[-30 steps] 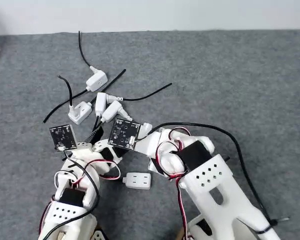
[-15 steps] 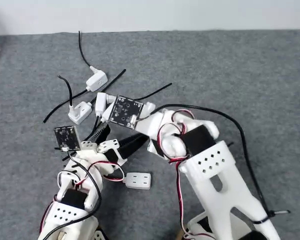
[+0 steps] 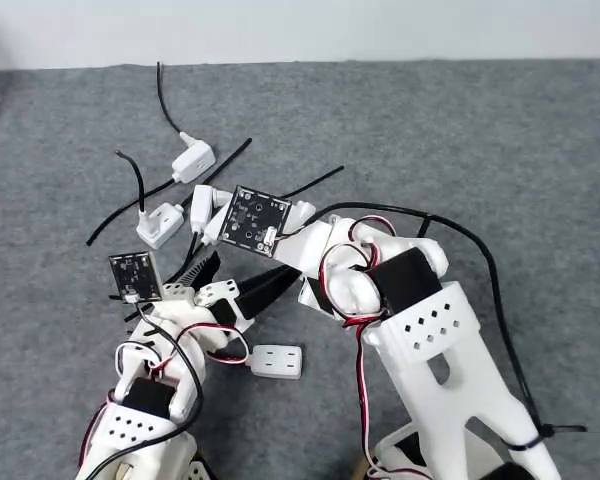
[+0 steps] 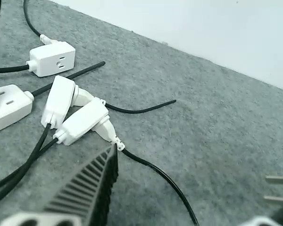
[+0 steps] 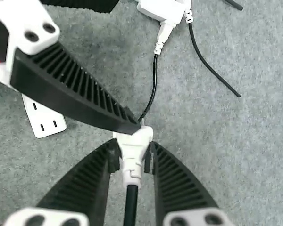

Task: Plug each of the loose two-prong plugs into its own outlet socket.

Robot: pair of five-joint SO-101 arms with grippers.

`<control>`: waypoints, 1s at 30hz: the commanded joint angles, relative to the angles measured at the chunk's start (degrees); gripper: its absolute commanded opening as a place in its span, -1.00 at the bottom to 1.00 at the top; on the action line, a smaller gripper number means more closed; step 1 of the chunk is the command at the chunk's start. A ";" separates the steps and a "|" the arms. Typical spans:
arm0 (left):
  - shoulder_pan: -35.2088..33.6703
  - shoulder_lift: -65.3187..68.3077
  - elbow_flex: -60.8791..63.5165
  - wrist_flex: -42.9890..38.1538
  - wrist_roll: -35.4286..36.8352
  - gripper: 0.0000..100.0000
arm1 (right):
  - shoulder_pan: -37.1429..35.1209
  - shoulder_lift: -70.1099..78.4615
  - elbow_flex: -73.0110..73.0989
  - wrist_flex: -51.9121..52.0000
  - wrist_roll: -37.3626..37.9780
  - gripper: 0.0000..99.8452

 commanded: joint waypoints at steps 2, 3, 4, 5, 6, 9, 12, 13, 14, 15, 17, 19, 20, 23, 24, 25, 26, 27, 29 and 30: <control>0.44 0.26 -0.13 -0.53 -0.88 0.05 | 0.31 -0.48 -4.40 -1.89 -3.08 -0.99; 0.44 0.26 -0.04 -0.53 -0.88 0.05 | 0.31 -0.75 -4.40 -2.95 -4.48 -0.99; 0.62 0.26 0.13 -0.53 -0.88 0.05 | 0.31 -1.27 -4.40 -3.91 -5.63 -0.99; 0.97 0.26 0.75 -0.62 -0.88 0.05 | -0.04 -2.15 -4.40 -4.62 -6.33 -0.99; 1.05 0.26 0.92 -0.62 -0.88 0.05 | -0.22 -2.86 -4.40 -5.14 -6.77 -0.99; 0.62 0.26 0.92 -0.53 -0.88 0.05 | -1.45 -3.82 -4.48 -5.14 -6.86 -0.99; 0.53 0.26 0.92 -0.62 -0.88 0.05 | -1.27 -3.30 -3.87 -4.88 -6.42 -0.99; 0.53 0.26 0.92 -0.70 -0.88 0.05 | -0.84 -3.12 -3.69 -4.88 -6.33 -0.99; 0.53 0.26 0.92 -0.70 -0.88 0.05 | -0.48 -2.86 -3.69 -4.70 -5.54 -0.99; 0.44 0.26 0.92 -0.70 -0.88 0.05 | -0.04 -2.77 -3.60 -4.35 -4.66 -0.99; -0.44 0.26 0.92 -0.79 -0.88 0.06 | 0.48 -2.95 -2.73 -4.00 -3.25 -0.99; -2.37 0.26 0.31 -0.88 -0.70 0.06 | 0.66 -3.21 -1.14 -4.00 -2.37 -0.99; -3.52 0.26 0.04 -0.88 -0.62 0.06 | 0.66 -3.21 -0.35 -4.00 -2.02 -0.99; -6.59 0.26 -0.48 -0.88 -0.62 0.06 | 0.75 -2.77 1.49 -4.35 -1.14 -0.99; -7.56 0.26 -0.57 -0.88 -0.62 0.06 | 0.75 -2.77 1.85 -4.44 -0.70 -0.99; -8.62 0.26 -0.57 -0.88 -0.62 0.06 | 0.75 -2.68 1.85 -4.44 -0.62 -0.99; -9.76 0.26 -0.57 -0.88 -0.62 0.06 | 0.75 -2.68 1.58 -4.18 -0.53 -0.99; -11.08 0.26 -0.48 -0.88 -0.62 0.06 | 0.75 -2.68 1.23 -4.00 -0.53 -0.99; -14.07 0.26 -0.22 -0.70 -0.70 0.06 | 0.22 -2.68 -0.35 -2.24 -0.62 -0.99; -15.74 0.26 -0.04 -0.62 -0.79 0.06 | -0.22 -2.68 -1.58 -1.01 -0.62 -0.99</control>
